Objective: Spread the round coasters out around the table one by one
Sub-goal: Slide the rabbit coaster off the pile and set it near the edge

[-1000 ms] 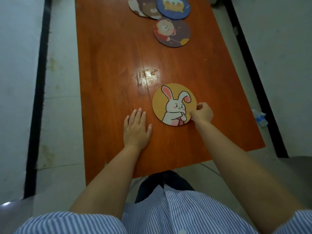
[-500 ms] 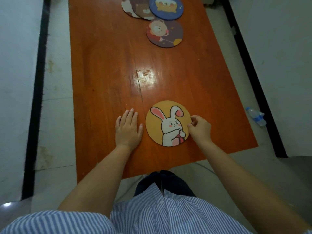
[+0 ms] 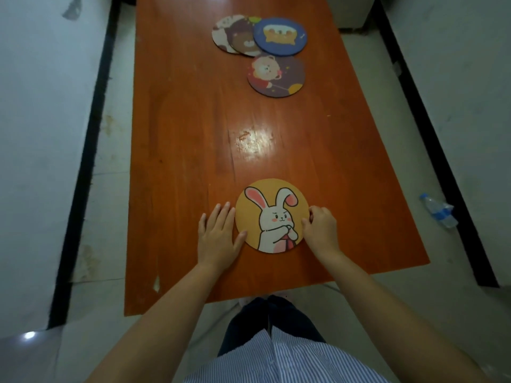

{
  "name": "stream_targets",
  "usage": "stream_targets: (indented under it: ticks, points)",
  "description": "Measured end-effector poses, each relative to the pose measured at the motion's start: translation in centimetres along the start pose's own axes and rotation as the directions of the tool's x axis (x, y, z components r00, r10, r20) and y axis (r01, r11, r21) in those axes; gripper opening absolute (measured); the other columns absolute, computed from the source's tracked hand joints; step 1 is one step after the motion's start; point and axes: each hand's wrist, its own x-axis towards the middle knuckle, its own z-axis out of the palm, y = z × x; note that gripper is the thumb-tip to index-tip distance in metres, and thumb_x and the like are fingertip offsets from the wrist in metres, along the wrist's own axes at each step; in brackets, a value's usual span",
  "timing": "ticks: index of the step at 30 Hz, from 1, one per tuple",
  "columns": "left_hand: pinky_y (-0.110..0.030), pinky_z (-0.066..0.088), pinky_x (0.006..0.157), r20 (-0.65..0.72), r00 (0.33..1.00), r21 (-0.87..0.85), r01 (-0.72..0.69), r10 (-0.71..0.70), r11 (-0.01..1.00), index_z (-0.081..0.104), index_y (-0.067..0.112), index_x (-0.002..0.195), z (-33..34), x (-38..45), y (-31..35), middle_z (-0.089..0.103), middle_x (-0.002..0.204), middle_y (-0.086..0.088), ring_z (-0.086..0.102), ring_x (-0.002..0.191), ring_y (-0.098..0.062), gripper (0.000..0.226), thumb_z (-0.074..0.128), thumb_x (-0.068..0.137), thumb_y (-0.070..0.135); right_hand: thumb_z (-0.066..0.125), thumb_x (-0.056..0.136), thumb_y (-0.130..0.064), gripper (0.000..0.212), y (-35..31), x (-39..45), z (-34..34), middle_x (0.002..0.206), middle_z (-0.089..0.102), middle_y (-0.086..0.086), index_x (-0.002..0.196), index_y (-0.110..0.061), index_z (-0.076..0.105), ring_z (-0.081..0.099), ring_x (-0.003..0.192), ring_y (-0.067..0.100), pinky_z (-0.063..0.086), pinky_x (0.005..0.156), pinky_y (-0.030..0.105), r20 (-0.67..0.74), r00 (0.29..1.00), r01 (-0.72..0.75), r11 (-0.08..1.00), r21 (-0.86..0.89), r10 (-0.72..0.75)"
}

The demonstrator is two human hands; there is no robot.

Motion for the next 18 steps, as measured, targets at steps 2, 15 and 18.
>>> stream_targets:
  ticks: [2,15,18]
  points:
    - [-0.042,0.004,0.116,-0.008,1.000,-0.018,0.005,-0.005,1.000,0.026,0.016,0.141,0.0,-0.2,0.1,0.025,0.153,-0.002,0.013,0.143,-0.019,0.065,0.031,0.089,0.054,0.052,0.092,-0.006,0.017,0.2,0.0,0.0,0.107,0.057,0.020,0.106,0.002,0.057,0.048,0.086,0.023,0.032,0.070,0.025,0.002,1.000,0.030,1.000,-0.004,-0.030]
    - [-0.043,0.005,0.117,0.103,0.995,0.025,-0.004,0.002,1.000,0.024,0.016,0.142,-1.9,-0.7,0.4,0.020,0.155,-0.002,0.010,0.143,-0.018,0.061,0.033,0.092,0.049,0.056,0.085,-0.006,0.031,-1.6,-0.5,0.4,0.117,0.059,0.019,0.115,-0.001,0.057,0.052,0.110,0.035,0.048,0.084,0.045,-0.014,0.940,0.316,0.885,-0.341,-0.341]
    - [-0.044,0.011,0.116,0.086,0.996,0.064,-0.029,0.024,0.998,0.032,0.014,0.138,-3.8,-0.4,-2.0,0.027,0.153,-0.005,0.016,0.142,-0.020,0.055,0.034,0.092,0.044,0.062,0.083,-0.008,0.025,-4.7,-1.1,1.9,0.112,0.064,0.023,0.105,0.004,0.064,0.057,0.108,0.039,0.049,0.086,0.049,-0.007,0.904,0.407,0.863,-0.299,-0.428]
